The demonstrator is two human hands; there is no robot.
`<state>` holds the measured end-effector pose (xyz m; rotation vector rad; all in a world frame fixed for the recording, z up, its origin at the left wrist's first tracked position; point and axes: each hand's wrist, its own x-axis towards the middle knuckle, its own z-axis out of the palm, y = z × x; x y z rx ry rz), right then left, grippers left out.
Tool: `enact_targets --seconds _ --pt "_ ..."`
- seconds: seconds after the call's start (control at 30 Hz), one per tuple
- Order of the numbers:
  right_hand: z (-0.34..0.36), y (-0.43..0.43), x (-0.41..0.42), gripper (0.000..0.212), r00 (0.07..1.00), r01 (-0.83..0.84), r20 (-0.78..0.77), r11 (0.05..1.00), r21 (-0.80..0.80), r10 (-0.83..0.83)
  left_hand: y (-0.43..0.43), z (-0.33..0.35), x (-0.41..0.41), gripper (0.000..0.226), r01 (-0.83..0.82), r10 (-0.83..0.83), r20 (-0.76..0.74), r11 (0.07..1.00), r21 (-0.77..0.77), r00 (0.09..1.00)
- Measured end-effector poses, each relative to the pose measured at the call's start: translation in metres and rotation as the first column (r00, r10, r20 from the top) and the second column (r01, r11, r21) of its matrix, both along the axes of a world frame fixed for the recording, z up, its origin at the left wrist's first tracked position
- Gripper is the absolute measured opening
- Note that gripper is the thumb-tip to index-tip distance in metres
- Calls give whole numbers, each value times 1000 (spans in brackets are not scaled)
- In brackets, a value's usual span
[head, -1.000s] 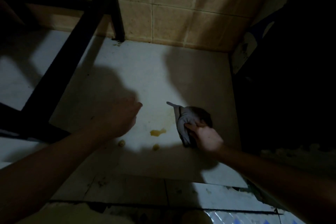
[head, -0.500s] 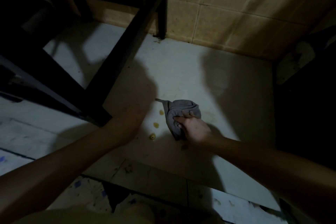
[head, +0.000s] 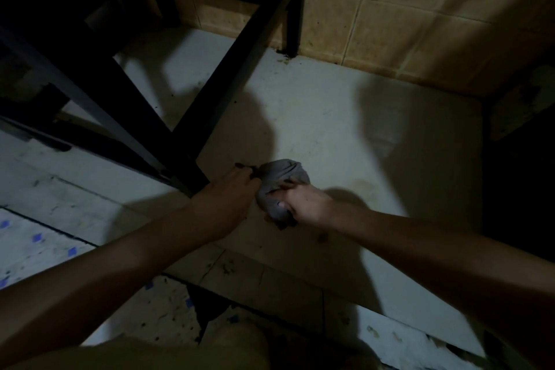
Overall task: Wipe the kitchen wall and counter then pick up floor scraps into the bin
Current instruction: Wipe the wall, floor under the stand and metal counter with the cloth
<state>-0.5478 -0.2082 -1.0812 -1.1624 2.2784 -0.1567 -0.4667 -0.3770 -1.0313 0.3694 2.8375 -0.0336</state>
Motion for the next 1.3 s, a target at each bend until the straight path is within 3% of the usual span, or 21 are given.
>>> enact_targets --seconds 0.1,0.2,0.37,0.53,0.63,0.77,1.0,1.13,1.3 --pt "-5 -1 9 49 992 -122 -2 989 83 122 2 2 0 45 -24 25 49 999 -28 999" --pt "-6 11 13 50 964 -251 -69 963 100 259 4 5 2 42 1 -1 -11 1000 -25 1000" --pt "-8 39 18 54 973 -226 -26 973 48 228 4 5 3 44 -18 14 -37 993 -113 999" --pt "-12 70 29 57 981 -189 -25 979 79 192 16 16 -3 39 74 -103 -112 970 -233 988" --pt "-11 90 35 61 988 -150 -16 982 112 153 24 5 -8 39 89 -97 -37 982 -168 995" --pt "-7 118 42 60 996 -83 -12 986 147 86 40 1 -21 43 102 -108 -18 972 -214 994" --pt "-7 175 60 51 988 90 -144 969 229 -57 66 0 -27 35 203 -220 -46 949 -239 974" --pt "-16 213 79 53 945 291 -235 909 298 -226 79 -5 -33 36 223 -240 -35 941 -254 970" --pt "-12 237 84 59 897 437 -137 801 410 -420 89 -16 -40 37 256 -276 -46 933 -254 960"
